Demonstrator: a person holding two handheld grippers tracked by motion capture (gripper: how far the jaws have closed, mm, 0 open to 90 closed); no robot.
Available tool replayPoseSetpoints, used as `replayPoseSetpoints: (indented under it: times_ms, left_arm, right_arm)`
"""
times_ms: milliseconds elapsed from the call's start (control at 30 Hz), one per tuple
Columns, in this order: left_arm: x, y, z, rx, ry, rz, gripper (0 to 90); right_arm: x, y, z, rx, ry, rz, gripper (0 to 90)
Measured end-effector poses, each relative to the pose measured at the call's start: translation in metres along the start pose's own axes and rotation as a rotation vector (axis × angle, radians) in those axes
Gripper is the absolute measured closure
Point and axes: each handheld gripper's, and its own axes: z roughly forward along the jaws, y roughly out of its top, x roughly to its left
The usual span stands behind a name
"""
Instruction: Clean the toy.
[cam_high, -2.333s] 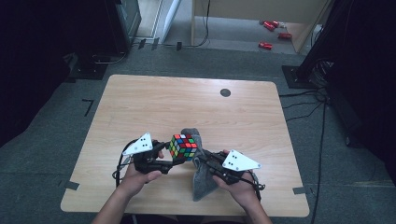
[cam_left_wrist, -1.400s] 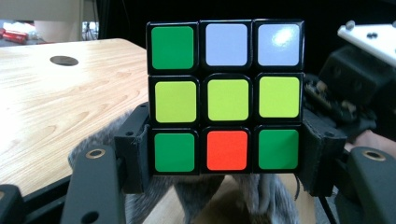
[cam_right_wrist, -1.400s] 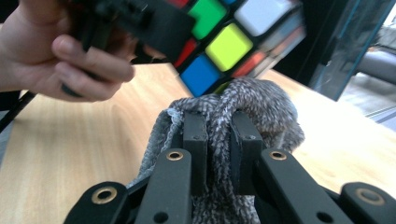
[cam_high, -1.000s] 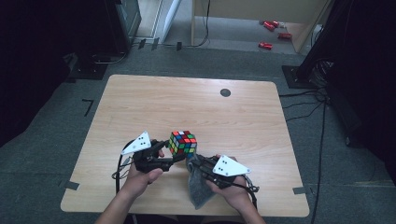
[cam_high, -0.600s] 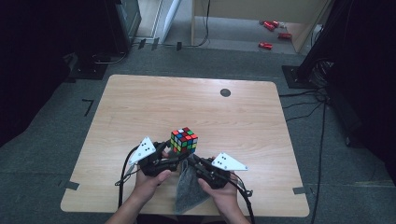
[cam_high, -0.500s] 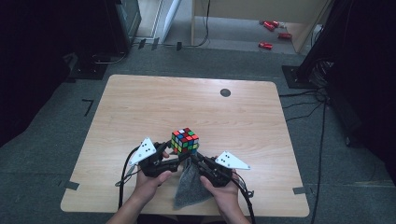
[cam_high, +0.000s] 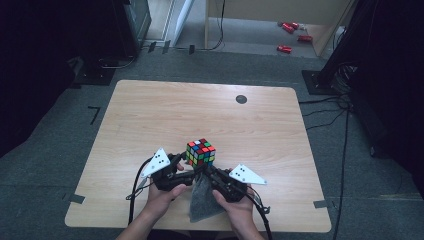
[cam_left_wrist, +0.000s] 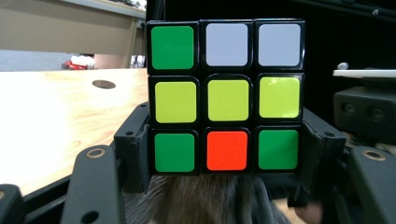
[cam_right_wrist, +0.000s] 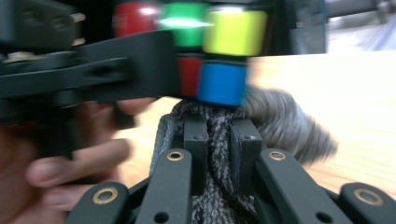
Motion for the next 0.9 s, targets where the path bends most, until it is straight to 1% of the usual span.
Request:
replayPoseSetpoints:
  times_ms: [67,100,133,200,267,300,333,400,500,533,600,633,700,733,767,800,833,900]
  left_arm:
    - [-0.002,-0.001,0.001,0.006,-0.001,0.009,34.7]
    - [-0.002,-0.001,0.001,0.005,-0.001,0.011,34.7]
    - [-0.002,0.000,0.001,0.000,-0.001,0.008,34.7]
    - [-0.001,0.002,-0.001,-0.011,-0.002,0.002,34.7]
    - [0.000,0.002,-0.002,-0.013,-0.001,-0.002,34.7]
    - [0.001,0.002,-0.002,-0.010,-0.003,-0.006,34.7]
    - [0.001,0.002,-0.002,-0.009,-0.002,-0.009,34.7]
    - [0.000,0.000,0.000,0.000,-0.007,-0.001,34.7]
    - [-0.003,-0.001,0.002,0.021,-0.007,0.034,34.7]
    - [-0.003,-0.002,0.002,0.022,-0.004,0.037,34.7]
    - [-0.001,0.000,0.001,0.014,-0.003,0.026,34.8]
    - [0.000,0.001,0.000,0.010,0.002,0.023,34.8]
    - [0.004,0.003,-0.003,0.011,0.012,0.023,34.8]
    - [0.006,0.003,-0.004,0.012,0.020,0.022,34.8]
    - [0.008,0.003,-0.005,0.011,0.027,0.019,34.7]
    - [0.011,0.004,-0.006,0.010,0.031,0.013,34.8]
    - [0.013,0.005,-0.007,0.011,0.033,0.011,34.8]
    - [0.016,0.006,-0.009,0.011,0.040,0.009,34.7]
  right_arm:
    - [0.007,-0.002,0.003,0.000,0.045,-0.009,80.3]
    - [0.009,-0.001,0.004,0.000,0.050,-0.019,80.4]
    - [0.009,0.000,0.003,0.002,0.046,-0.027,80.4]
    - [0.002,0.002,0.001,-0.008,0.026,-0.012,80.5]
    - [-0.006,0.002,-0.003,-0.018,-0.021,0.006,80.6]
    - [-0.010,0.002,-0.004,-0.024,-0.034,0.018,80.6]
    - [-0.011,0.001,-0.005,-0.023,-0.035,0.025,80.6]
    - [-0.008,-0.001,-0.002,-0.016,-0.015,0.024,80.4]
    - [0.002,-0.005,0.003,-0.005,0.038,0.011,80.1]
    - [0.004,-0.004,0.004,-0.006,0.045,0.007,80.1]
    - [0.000,-0.003,0.002,-0.005,0.029,0.001,80.2]
    - [-0.004,-0.002,0.000,-0.006,0.007,0.015,80.2]
    - [-0.015,0.000,-0.005,-0.017,-0.061,0.040,80.1]
    - [-0.021,0.000,-0.008,-0.033,-0.089,0.063,80.1]
    - [-0.027,0.000,-0.011,-0.045,-0.110,0.083,79.9]
    - [-0.032,0.002,-0.014,-0.042,-0.132,0.084,79.7]
    - [-0.035,0.003,-0.016,-0.036,-0.157,0.069,79.2]
    - [-0.040,0.006,-0.020,-0.025,-0.217,0.012,78.4]
